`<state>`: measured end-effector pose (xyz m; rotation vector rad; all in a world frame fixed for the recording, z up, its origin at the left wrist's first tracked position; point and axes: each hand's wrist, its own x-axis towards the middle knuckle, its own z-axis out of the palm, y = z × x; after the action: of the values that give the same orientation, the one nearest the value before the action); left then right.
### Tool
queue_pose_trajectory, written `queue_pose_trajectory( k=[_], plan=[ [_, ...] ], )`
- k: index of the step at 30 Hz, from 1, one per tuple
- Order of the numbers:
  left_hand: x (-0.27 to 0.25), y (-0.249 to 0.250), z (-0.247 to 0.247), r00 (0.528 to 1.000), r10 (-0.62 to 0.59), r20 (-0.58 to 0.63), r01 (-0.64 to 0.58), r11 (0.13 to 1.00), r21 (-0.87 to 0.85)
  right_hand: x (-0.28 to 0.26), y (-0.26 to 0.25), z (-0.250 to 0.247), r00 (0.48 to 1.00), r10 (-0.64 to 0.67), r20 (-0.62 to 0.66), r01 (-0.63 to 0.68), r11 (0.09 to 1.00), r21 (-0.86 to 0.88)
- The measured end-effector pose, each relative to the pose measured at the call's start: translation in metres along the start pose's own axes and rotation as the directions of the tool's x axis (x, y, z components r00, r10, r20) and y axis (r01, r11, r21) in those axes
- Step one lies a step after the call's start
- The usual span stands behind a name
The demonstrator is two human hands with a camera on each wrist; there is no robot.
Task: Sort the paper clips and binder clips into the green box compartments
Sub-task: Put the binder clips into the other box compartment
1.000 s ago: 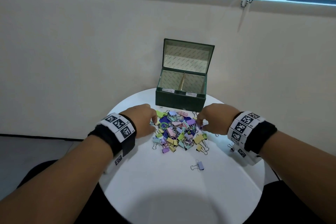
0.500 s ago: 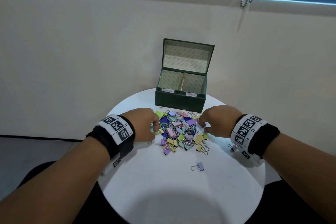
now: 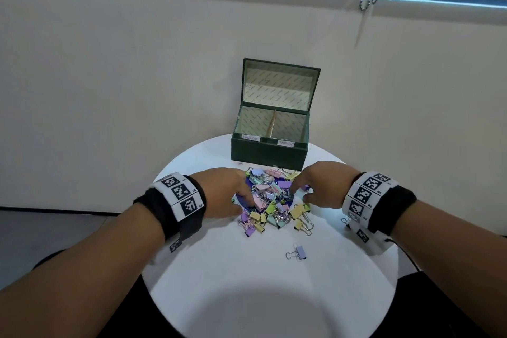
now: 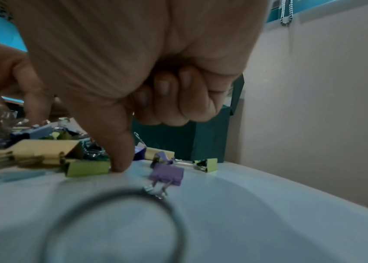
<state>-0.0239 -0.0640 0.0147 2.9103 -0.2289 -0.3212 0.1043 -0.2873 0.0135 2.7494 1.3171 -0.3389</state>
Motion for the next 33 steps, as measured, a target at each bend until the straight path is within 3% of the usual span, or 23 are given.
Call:
queue_pose_trajectory(
  k=[4, 18, 21, 26, 29, 33],
  plan=[
    [0.002, 0.0, 0.001, 0.999, 0.004, 0.034, -0.005, 0.999, 0.034, -0.001, -0.003, 0.001, 1.0, -0.009, 0.023, 0.009, 1.0, 0.025],
    [0.001, -0.003, -0.002, 0.991, -0.036, -0.129, 0.04, 0.999, 0.026, 0.016, -0.019, 0.005, 0.998, 0.022, 0.053, -0.024, 0.999, 0.031],
    [0.002, -0.005, -0.001, 0.996, -0.039, -0.086, 0.041, 0.999, 0.018, 0.015, -0.016, -0.004, 0.996, 0.045, 0.073, -0.051, 0.996, 0.074],
    [0.004, -0.004, 0.0, 1.0, -0.017, -0.025, 0.018, 0.998, 0.066, 0.014, 0.006, -0.048, 0.987, 0.09, -0.133, -0.059, 0.973, 0.222],
    [0.005, -0.004, 0.001, 0.999, -0.014, -0.036, 0.016, 0.998, 0.062, 0.026, 0.021, -0.065, 0.931, 0.2, -0.305, -0.095, 0.941, 0.326],
    [0.006, -0.007, 0.004, 0.999, -0.002, -0.044, 0.005, 0.998, 0.069, 0.048, 0.018, -0.062, 0.882, 0.275, -0.382, -0.11, 0.91, 0.4]
  ],
)
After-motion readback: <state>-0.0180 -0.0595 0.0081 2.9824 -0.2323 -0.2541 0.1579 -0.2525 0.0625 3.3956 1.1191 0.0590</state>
